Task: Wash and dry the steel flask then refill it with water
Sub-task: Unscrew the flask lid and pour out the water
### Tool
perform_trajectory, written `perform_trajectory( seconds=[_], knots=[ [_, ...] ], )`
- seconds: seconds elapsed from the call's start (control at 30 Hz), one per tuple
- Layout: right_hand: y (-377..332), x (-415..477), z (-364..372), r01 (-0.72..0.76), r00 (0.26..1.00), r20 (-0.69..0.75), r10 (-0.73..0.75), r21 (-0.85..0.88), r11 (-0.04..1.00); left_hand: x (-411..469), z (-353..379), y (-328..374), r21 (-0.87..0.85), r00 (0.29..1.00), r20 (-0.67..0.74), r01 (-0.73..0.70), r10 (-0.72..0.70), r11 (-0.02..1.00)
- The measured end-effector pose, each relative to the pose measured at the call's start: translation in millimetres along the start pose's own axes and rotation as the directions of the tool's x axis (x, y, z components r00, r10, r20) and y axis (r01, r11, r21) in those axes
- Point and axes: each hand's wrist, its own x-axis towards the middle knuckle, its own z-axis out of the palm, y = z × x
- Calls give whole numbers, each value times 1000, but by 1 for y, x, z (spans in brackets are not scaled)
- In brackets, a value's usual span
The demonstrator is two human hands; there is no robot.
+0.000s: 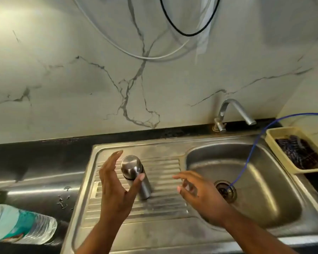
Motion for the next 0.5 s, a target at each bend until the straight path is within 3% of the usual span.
perform_trajectory(
  seconds=[0.1,0.27,0.4,0.5],
  knots=[
    [-11,13,16,-106,994,44,101,144,984,-10,13,-34,-74,975,88,210,-203,975],
    [-25,8,47,-127,961,255,105,68,990,-20,39,-71,-18,882,265,409,-390,912],
    [-24,-8,48,-148,920,371,126,32,988,-11,54,-74,-103,826,283,531,-487,841],
    [-19,-20,44,-195,904,383,189,-25,981,-8,63,-72,-126,830,212,547,-516,828]
  ],
)
